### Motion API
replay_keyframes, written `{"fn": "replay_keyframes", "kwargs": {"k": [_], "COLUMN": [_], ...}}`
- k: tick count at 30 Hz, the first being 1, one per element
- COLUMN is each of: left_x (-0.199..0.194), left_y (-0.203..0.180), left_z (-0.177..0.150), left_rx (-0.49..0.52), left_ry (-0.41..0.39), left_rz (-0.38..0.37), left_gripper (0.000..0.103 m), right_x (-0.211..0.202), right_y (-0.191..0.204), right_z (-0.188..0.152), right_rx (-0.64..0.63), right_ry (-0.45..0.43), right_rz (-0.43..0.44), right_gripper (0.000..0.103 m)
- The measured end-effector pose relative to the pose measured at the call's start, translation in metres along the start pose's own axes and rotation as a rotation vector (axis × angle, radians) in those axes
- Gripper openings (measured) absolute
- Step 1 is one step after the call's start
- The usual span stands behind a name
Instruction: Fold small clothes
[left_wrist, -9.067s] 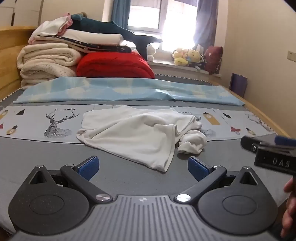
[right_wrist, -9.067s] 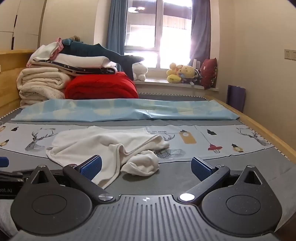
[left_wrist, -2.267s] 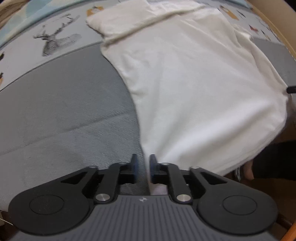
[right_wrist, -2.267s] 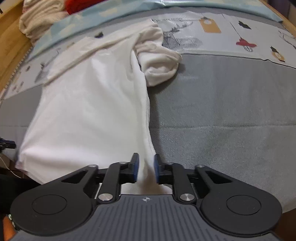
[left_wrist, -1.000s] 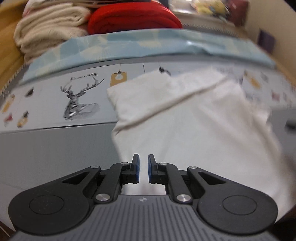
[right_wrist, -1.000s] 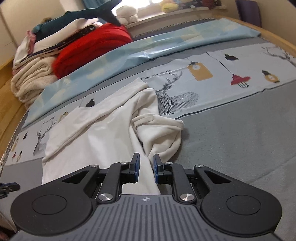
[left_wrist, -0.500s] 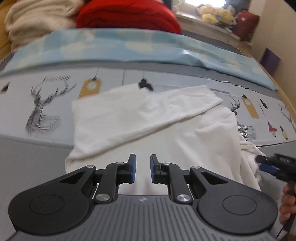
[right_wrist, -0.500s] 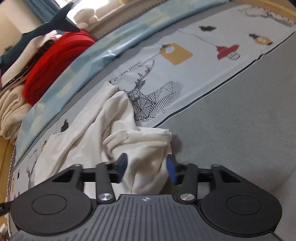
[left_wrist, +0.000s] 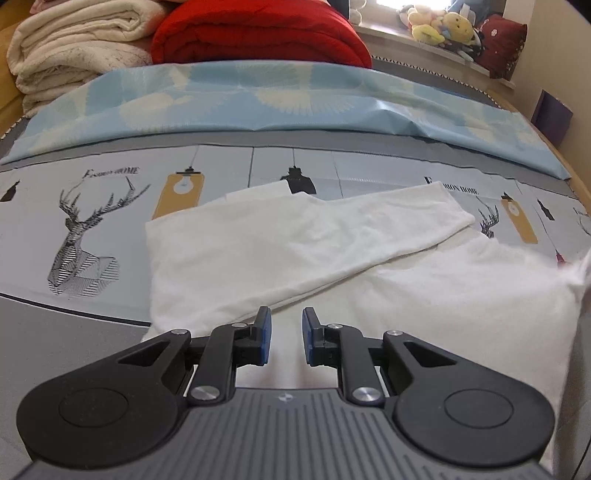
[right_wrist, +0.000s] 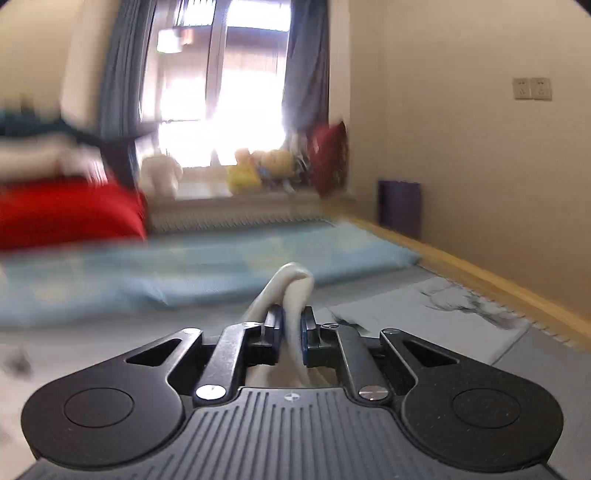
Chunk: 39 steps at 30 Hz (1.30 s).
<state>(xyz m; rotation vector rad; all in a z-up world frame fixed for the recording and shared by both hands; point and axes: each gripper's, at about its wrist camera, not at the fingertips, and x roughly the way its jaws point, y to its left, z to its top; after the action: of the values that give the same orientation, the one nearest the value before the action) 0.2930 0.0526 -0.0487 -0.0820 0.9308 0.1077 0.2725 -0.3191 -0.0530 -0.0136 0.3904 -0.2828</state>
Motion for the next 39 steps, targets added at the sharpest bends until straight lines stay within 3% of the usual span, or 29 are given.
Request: {"fn": "replay_keyframes", "kwargs": {"k": [2,3,5,7,9,12,16,18,23,25,26,27,28,31,33,35,36,37,38,39], "left_x": [0.004,0.005,0.003,0.002,0.003,0.009,0.016,0.016,0.016,0.017,0.017,0.017,0.016,0.013,0.012,0.011,0.011,0.011,0.011,0.010], "left_y": [-0.002,-0.002,-0.003,-0.007,-0.009,-0.011,-0.012,-0.012,-0.012,-0.009,-0.008,-0.007,-0.006,-0.004,-0.004,-0.003,-0.002,-0.002,-0.002,-0.003], "left_z": [0.002,0.002,0.003,0.003,0.002,-0.001,-0.005,-0.006,-0.006,-0.005,-0.004,-0.003,-0.002,0.000,0.000,0.000,0.000,0.000,-0.001,-0.001], "left_rx": [-0.013,-0.025,-0.038,-0.033,-0.025,-0.028,-0.033,-0.029,-0.027,-0.031,-0.033,-0.035,-0.040,-0.044,-0.040,-0.038,-0.038,-0.040,-0.044,-0.046], "left_ry": [0.016,0.022,0.019,0.011,0.005,0.020,0.043,0.041,0.038,0.040,0.039,0.039,0.038,0.029,0.026,0.026,0.026,0.027,0.028,0.027], "left_rz": [-0.008,-0.018,-0.037,-0.040,-0.035,-0.028,-0.028,-0.033,-0.036,-0.035,-0.034,-0.032,-0.033,-0.037,-0.038,-0.039,-0.039,-0.038,-0.039,-0.042], "left_gripper": [0.019,0.019,0.019,0.020,0.022,0.022,0.022,0.022,0.022,0.022,0.022,0.022,0.022,0.022,0.022,0.022,0.022,0.022,0.022,0.022], "right_x": [0.030,0.043,0.050,0.043,0.033,0.030,0.059,0.072,0.103,0.115,0.114,0.114,0.115,0.102,0.071,0.021,0.001,-0.015,-0.021,-0.018], "right_y": [-0.010,-0.023,-0.049,-0.076,-0.093,-0.115,-0.125,-0.123,-0.121,-0.115,-0.111,-0.108,-0.105,-0.097,-0.095,-0.094,-0.090,-0.081,-0.076,-0.074], "right_z": [-0.024,-0.037,-0.051,-0.050,-0.041,-0.036,-0.042,-0.041,-0.048,-0.053,-0.054,-0.055,-0.052,-0.032,-0.004,0.017,0.018,0.015,0.008,-0.001], "right_rx": [0.026,0.098,0.262,0.398,0.460,0.568,0.707,0.701,0.734,0.693,0.667,0.642,0.617,0.544,0.550,0.566,0.546,0.501,0.487,0.503], "right_ry": [0.239,0.363,0.484,0.469,0.367,0.281,0.369,0.396,0.480,0.526,0.536,0.535,0.534,0.433,0.205,-0.096,-0.191,-0.233,-0.212,-0.138], "right_rz": [-0.059,-0.053,-0.080,-0.104,-0.118,-0.063,0.157,0.164,0.105,0.084,0.081,0.080,0.082,0.158,0.198,0.229,0.191,0.097,0.002,-0.064], "right_gripper": [0.013,0.013,0.013,0.014,0.019,0.030,0.044,0.051,0.052,0.050,0.037,0.013,0.009,0.007,0.007,0.007,0.007,0.007,0.008,0.009]}}
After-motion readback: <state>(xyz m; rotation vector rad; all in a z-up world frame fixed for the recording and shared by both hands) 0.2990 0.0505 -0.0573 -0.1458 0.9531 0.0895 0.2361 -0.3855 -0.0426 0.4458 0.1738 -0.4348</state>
